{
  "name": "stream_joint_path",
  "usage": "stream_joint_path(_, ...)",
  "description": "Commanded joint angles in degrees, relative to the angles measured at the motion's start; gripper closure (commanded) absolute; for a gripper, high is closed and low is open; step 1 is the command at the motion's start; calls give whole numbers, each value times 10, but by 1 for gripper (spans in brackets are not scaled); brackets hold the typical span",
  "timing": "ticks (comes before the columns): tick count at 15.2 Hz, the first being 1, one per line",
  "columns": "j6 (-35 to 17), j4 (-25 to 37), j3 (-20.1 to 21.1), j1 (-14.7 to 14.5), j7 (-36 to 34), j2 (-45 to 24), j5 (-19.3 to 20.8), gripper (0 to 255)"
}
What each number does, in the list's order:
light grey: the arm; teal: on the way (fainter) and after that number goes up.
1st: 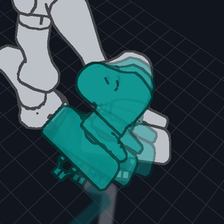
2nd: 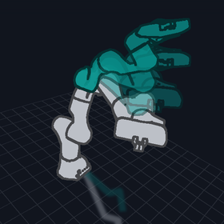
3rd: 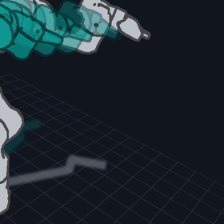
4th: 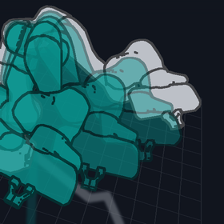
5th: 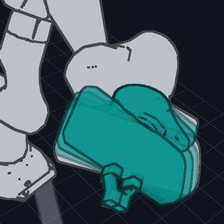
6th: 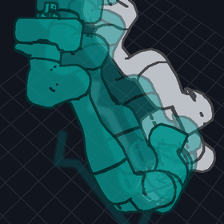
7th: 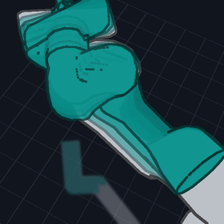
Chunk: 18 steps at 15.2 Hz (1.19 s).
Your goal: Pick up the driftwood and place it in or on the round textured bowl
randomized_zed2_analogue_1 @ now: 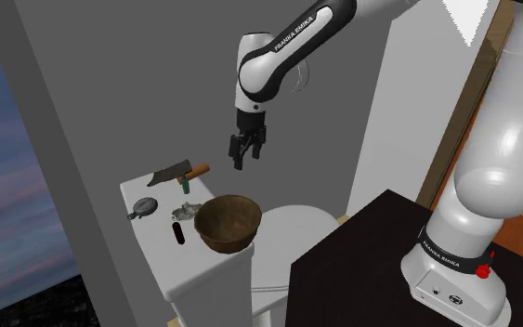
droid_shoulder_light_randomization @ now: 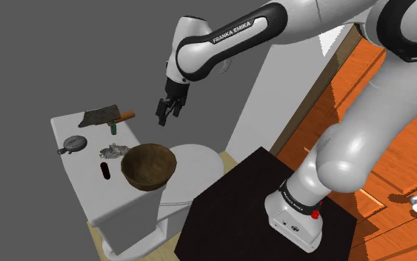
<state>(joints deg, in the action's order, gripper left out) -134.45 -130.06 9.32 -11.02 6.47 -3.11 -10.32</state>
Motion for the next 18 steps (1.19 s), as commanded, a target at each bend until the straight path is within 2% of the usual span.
stream_joint_path(1,-25,20,7,-7,9,-40,1,0)
stream_joint_path(11,-86,176,31,-53,32,-238,37,0)
stream_joint_path(18,-119,191,28,-64,30,-285,44,0)
